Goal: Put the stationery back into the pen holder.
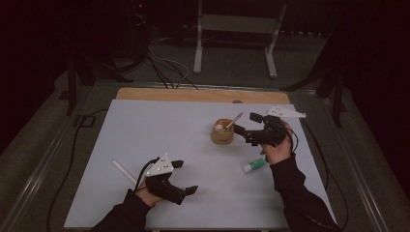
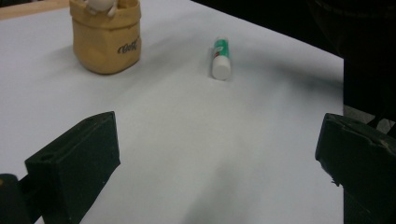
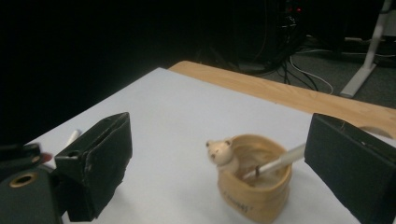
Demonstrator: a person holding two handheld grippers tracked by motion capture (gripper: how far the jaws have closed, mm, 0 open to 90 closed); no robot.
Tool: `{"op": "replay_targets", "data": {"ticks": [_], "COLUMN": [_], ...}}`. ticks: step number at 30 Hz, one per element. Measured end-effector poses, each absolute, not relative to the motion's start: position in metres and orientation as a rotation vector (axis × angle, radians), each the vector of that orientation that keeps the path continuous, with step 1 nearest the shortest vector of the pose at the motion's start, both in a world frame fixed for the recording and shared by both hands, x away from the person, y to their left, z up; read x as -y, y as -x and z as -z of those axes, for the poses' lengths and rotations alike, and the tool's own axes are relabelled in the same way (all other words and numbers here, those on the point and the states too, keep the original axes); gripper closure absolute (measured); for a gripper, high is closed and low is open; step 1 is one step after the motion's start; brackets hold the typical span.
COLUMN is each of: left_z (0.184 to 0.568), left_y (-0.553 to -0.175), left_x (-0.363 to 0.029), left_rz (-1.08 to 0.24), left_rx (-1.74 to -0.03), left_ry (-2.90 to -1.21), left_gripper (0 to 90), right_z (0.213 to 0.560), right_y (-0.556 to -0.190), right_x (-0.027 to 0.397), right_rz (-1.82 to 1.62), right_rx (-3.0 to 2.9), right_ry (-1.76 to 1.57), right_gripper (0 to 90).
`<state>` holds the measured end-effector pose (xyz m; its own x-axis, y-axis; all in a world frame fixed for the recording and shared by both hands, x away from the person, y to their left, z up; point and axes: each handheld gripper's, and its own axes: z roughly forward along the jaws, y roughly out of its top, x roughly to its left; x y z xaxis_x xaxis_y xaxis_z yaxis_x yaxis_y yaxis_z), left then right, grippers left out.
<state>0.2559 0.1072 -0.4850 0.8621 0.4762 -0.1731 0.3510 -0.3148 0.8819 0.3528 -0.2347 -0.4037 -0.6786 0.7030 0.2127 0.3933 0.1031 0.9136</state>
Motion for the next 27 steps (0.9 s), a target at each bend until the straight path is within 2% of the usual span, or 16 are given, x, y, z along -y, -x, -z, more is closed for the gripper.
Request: {"op": "replay_targets", "data": {"ticks": [9,27], "left_z": [0.473,0.476], "left_y": [-0.263,-0.280], "left_x": [-0.088,-0.034], "left_rz": [-0.102,-0.081], "left_rx": [-0.589,-0.546], "left_ry": [-1.925,-1.937], "left_gripper": [0.3,1.0], "right_z": [0.412,0.406], "right_y": [-0.328,-0.320], "right_x": [0.243,0.256], "right_rz": [-1.606,-1.625], "right_rx": [-2.062,-2.020], "right_ry": [-1.092,-1.100], "right_gripper": [7.8,8.0]}}
